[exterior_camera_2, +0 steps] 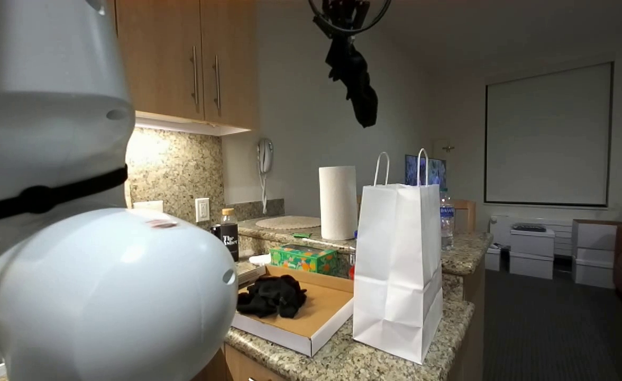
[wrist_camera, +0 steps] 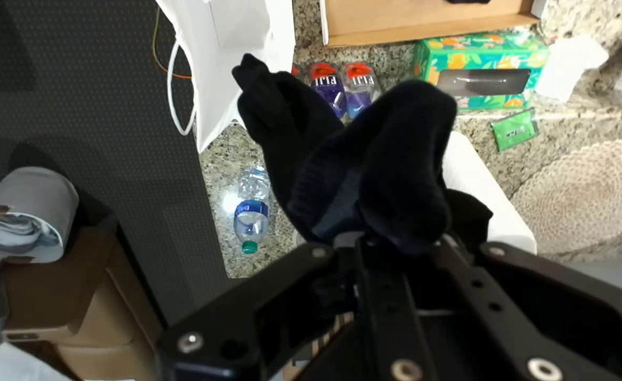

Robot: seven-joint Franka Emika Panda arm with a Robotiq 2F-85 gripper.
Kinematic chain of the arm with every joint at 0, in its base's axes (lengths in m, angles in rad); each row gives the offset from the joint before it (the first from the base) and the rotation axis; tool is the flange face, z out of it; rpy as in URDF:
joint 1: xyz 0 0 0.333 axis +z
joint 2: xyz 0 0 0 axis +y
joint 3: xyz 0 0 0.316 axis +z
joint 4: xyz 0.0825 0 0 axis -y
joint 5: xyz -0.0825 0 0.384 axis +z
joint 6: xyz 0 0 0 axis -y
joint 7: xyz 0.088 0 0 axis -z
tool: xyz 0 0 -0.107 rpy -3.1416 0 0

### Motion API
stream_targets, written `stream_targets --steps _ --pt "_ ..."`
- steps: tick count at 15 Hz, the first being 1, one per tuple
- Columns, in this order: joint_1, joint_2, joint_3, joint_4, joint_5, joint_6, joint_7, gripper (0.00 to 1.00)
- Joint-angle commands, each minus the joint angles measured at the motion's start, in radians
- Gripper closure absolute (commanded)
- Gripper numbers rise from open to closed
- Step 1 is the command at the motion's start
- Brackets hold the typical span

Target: Put the black socks in the white bag

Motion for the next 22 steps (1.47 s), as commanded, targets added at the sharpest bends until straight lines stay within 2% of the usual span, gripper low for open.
stream_targets --steps 1,6,11,12,22 --pt "-0.031 -0.052 -0.064 -0.079 0.095 0.059 0.043 0.92" --pt "-0.042 -0.06 -0.13 -0.186 0.16 0.134 0.027 0.92" --pt "-0.032 -0.04 -0.143 -0.302 0.176 0.211 0.02 0.92" --pt "-0.076 -0.032 -0.111 -0.315 0.188 0.211 0.012 0.92" --pt "-0.156 -0.025 -0.127 -0.459 0.275 0.236 0.008 0.92"
